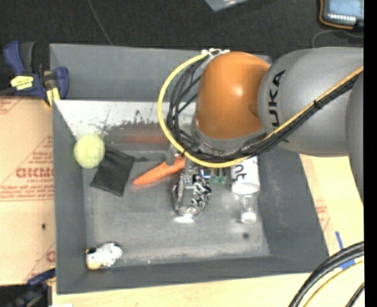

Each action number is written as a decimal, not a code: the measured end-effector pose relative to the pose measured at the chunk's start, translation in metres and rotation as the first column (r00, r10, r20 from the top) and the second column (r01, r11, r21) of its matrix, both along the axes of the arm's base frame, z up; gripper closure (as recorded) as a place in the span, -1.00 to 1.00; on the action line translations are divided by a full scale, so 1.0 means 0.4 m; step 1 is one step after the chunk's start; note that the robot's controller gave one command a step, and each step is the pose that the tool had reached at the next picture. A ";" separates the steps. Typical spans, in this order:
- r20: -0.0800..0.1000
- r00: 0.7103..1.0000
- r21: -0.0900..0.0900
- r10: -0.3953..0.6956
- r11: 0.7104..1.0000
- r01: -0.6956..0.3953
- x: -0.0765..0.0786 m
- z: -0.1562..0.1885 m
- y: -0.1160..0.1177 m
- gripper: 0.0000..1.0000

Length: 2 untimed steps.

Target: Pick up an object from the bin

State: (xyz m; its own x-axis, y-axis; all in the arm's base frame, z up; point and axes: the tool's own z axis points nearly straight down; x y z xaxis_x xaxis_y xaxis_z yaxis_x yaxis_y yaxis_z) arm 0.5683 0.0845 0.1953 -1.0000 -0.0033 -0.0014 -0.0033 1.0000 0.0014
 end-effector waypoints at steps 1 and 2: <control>0.010 1.000 0.003 -0.029 1.000 0.029 0.039 -0.087 -0.027 -1.00; 0.004 0.996 0.002 -0.087 0.996 0.087 0.065 -0.213 -0.044 -1.00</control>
Offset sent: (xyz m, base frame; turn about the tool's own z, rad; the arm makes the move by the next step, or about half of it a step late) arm 0.0276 -0.0180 -0.0938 0.0965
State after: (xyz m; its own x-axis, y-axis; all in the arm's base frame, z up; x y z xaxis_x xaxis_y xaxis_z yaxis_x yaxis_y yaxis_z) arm 0.5943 0.0671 0.1103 -0.9965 0.0832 -0.0051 0.0832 0.9965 0.0030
